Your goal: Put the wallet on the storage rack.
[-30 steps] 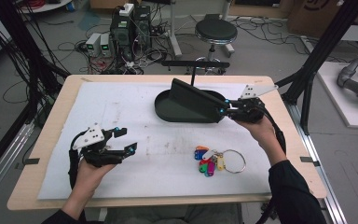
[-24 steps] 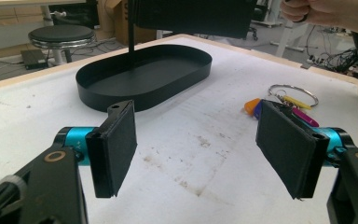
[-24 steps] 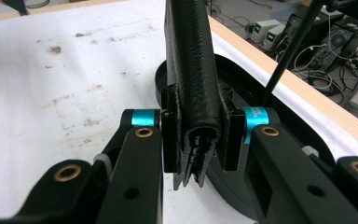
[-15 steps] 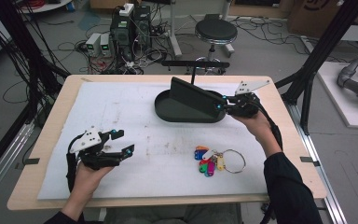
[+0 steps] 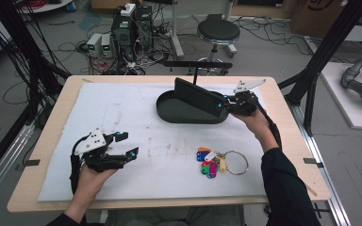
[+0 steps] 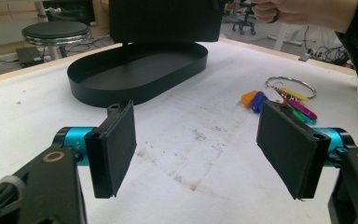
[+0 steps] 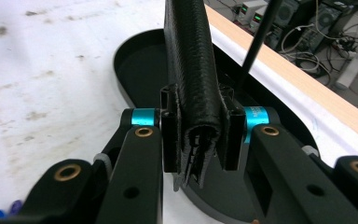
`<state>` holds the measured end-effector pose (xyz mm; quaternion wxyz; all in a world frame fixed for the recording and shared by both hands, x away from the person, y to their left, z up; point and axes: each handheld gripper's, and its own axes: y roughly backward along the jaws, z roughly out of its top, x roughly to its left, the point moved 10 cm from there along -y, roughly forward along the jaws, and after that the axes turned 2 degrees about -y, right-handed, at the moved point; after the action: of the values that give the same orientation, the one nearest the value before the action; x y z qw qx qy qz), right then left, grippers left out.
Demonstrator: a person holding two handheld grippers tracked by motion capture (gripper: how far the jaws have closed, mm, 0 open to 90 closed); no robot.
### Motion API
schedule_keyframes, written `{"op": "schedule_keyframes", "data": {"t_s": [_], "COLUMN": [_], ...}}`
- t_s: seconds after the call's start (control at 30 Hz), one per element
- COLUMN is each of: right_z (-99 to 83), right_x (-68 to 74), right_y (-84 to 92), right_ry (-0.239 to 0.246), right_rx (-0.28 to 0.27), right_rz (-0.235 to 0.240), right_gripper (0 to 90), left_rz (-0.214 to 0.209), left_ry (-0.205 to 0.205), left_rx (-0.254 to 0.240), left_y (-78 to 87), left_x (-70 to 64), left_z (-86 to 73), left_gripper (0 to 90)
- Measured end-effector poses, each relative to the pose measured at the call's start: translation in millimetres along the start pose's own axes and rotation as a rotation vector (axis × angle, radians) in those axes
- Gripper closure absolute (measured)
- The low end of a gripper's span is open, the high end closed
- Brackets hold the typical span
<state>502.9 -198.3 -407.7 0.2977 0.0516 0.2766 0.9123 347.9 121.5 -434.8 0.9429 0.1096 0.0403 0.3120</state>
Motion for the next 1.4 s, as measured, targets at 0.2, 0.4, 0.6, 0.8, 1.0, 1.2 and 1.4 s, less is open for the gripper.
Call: {"op": "schedule_keyframes", "data": {"t_s": [0.2, 0.4, 0.6, 0.8, 1.0, 1.2, 1.4], "right_z": [-4.0, -7.7, -12.9, -14.8, -18.0, -28.8, -28.0], "right_x": [-5.1, -7.7, -10.7, -12.6, -19.6, -23.6, -29.7], "right_y": [-11.9, -23.7, -37.9, -49.8, -57.2, -58.3, -53.4], "right_ry": [-0.006, -0.002, 0.014, 0.010, -0.005, -0.037, -0.071], "right_rx": [0.019, 0.037, 0.061, 0.053, 0.040, 0.104, 0.102], "right_rz": [-0.013, -0.025, -0.047, -0.059, -0.075, -0.091, -0.138], "right_gripper": [75.8, 75.7, 75.6, 75.6, 74.6, 70.7, 56.7], "left_rz": [0.002, 0.003, -0.001, -0.002, -0.006, -0.007, -0.009], "left_ry": [0.002, -0.002, -0.002, -0.001, -0.004, -0.003, -0.001], "left_rx": [0.001, 0.004, 0.002, 0.005, 0.008, 0.009, 0.012], "left_y": [0.1, -0.2, -0.2, -0.5, -0.5, -0.4, -1.6], "left_x": [0.1, 0.0, -0.9, -1.5, -2.6, -2.1, -2.5], "left_z": [-0.3, -1.5, -1.5, -2.0, -2.8, -3.4, -4.0], "left_gripper": [28.3, 28.3, 28.3, 28.3, 28.3, 28.2, 28.2]}}
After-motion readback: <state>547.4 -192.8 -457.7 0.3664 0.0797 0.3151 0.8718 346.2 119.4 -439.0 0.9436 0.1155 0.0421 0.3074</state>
